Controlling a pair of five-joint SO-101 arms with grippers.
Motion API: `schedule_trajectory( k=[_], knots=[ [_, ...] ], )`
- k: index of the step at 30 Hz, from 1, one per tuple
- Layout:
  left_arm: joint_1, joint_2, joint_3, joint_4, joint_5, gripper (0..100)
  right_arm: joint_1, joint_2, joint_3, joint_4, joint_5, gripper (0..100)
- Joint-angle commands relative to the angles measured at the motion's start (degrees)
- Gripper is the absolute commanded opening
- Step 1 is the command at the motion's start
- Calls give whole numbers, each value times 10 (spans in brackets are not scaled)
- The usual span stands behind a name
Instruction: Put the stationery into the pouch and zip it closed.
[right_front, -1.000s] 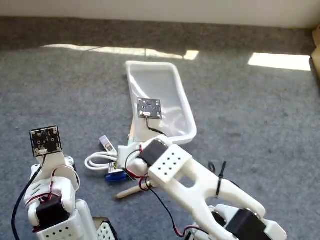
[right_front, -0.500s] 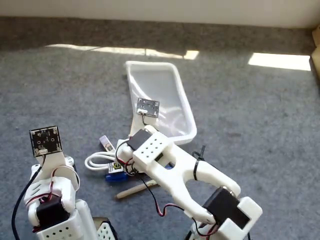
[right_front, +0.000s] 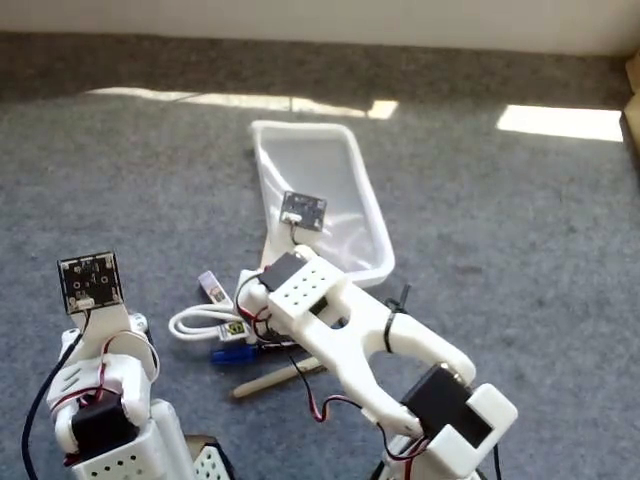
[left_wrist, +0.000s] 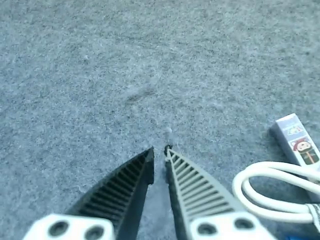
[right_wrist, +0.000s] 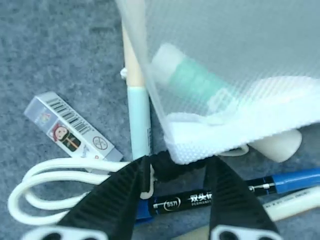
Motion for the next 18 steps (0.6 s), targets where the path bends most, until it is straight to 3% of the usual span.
schedule_trajectory(
  k=[1, 18],
  knots=[
    [-3, -2, -10, -2, 4, 60, 6, -8, -14, 56, -4, 177],
    [-3, -2, -3, -2, 3, 60, 5, -1, -6, 25, -3, 177]
  ],
)
